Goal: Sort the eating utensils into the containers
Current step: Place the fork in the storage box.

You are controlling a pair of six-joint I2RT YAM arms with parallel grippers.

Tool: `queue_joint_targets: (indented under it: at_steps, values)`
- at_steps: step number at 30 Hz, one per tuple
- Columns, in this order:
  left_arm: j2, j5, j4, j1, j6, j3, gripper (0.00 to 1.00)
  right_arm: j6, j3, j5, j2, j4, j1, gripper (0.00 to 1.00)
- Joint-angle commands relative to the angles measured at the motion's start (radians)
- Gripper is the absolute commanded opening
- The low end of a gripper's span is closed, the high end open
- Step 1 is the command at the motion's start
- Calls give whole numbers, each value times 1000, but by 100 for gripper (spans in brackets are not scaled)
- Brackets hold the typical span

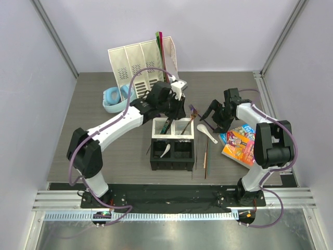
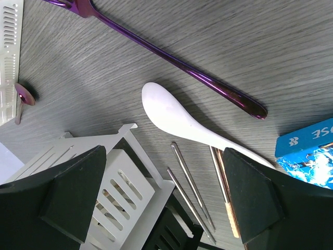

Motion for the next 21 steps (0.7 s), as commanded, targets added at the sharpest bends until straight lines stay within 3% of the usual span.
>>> queue_joint_targets:
  at_steps: [1, 7, 12, 16, 21]
  values:
    - [-107, -146, -62, 9, 72, 53, 29, -4, 0, -5, -14, 17, -1, 100]
    - [-231, -248, -106, 77, 44, -85, 29, -108, 34, 64, -43, -70, 3, 99]
    - [-297, -254, -108, 155, 22, -196, 31, -202, 64, 116, -98, -183, 32, 96]
    - [-311, -304, -135, 163, 39, -231, 31, -219, 43, 138, -155, -222, 86, 93]
    - [-316, -308, -117, 187, -64, -289, 31, -178, 8, 142, -194, -226, 160, 86]
